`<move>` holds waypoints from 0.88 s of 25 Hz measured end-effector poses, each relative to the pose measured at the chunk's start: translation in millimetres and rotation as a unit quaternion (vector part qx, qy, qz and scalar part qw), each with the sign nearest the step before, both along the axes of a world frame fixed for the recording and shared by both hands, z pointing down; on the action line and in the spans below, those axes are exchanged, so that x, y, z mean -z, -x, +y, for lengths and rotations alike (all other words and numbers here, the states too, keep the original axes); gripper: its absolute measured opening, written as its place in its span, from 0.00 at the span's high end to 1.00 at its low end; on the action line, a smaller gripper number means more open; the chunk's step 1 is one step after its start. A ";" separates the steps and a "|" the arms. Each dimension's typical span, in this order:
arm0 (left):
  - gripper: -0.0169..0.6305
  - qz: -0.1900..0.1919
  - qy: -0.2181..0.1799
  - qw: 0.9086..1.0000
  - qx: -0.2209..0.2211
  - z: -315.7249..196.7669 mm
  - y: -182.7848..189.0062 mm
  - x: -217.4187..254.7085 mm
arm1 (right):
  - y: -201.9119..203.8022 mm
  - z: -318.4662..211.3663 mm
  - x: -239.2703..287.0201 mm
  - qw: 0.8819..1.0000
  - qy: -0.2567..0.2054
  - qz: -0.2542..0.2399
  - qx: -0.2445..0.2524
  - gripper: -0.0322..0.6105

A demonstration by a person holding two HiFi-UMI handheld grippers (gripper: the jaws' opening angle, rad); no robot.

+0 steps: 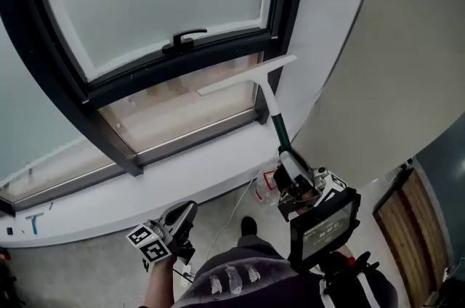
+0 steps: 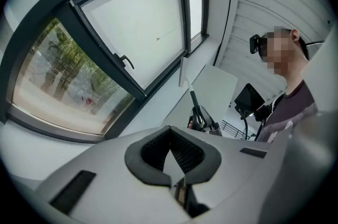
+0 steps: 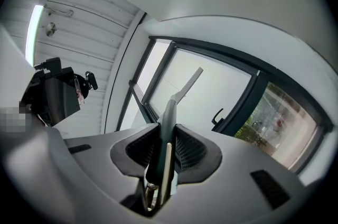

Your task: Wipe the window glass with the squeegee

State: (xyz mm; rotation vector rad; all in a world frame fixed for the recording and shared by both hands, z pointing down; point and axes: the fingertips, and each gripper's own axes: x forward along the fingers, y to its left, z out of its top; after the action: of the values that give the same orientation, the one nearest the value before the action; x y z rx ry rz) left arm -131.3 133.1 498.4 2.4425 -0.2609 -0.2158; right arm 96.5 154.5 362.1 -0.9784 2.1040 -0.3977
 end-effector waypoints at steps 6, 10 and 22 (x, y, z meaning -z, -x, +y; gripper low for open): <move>0.97 0.002 -0.022 0.999 0.037 -75.8 -72.6 33.0 | -70.9 -82.9 32.3 0.999 -0.041 0.024 0.007 0.82; 0.97 0.005 -0.013 0.999 0.033 -107.0 -113.7 35.5 | -107.2 -139.9 53.1 0.998 -0.063 0.016 0.012 0.82; 0.97 0.040 -0.097 0.994 -0.010 -243.5 -97.8 76.9 | -128.5 -266.3 155.3 0.981 -0.163 0.071 -0.078 0.82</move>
State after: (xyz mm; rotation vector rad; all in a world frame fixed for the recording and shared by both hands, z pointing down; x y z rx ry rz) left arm -33.5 -110.4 421.5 2.6191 -0.1877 -0.3448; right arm 225.0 -111.8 206.8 -0.9893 2.1134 0.0985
